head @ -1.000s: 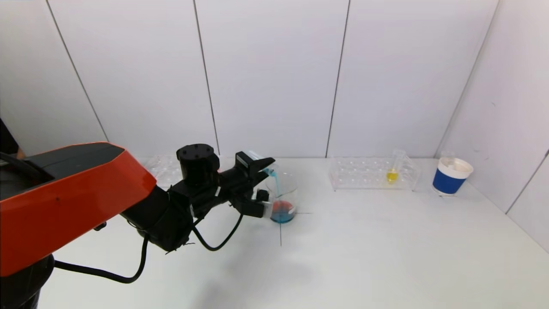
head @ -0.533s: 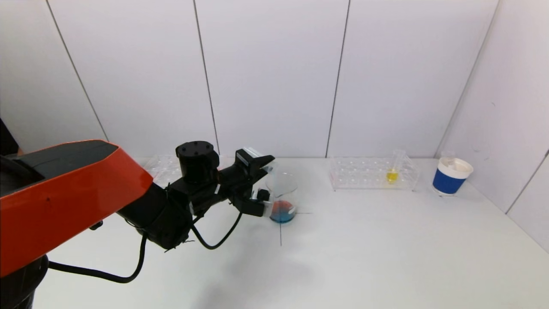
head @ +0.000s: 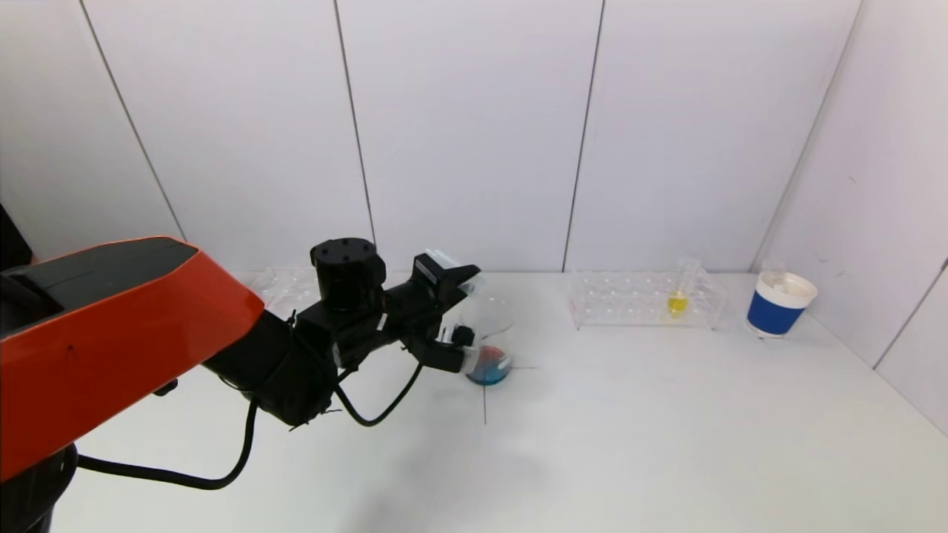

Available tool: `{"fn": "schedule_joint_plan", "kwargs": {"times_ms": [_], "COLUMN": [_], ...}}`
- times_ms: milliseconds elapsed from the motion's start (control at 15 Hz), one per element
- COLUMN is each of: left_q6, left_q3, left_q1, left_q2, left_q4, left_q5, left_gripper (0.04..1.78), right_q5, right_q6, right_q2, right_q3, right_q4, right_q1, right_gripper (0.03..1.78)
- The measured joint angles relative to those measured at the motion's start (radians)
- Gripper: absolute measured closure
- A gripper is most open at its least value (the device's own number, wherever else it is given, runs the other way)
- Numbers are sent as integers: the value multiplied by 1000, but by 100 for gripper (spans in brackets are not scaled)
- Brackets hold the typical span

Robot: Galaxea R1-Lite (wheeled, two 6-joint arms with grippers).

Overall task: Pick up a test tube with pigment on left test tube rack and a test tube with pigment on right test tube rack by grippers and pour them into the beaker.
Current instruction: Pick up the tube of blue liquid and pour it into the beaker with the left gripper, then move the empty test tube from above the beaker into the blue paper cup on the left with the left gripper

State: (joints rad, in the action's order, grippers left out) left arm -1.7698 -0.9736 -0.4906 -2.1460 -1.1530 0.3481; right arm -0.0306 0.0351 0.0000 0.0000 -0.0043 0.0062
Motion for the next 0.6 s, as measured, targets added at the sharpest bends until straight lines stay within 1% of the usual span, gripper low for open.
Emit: {"fn": "schedule_joint_plan", "kwargs": {"times_ms": [600], "left_q6": [-57], "left_q3": [-2], "left_q1": [-6], "left_q2": [12], "left_q4": [25], "left_q5": [-15], "left_gripper": [138], "right_q5": [0], "right_q6": [0], "right_q2": [0], "right_q3": [0], "right_q4": [0], "right_q1": [0], "right_gripper": [4]}}
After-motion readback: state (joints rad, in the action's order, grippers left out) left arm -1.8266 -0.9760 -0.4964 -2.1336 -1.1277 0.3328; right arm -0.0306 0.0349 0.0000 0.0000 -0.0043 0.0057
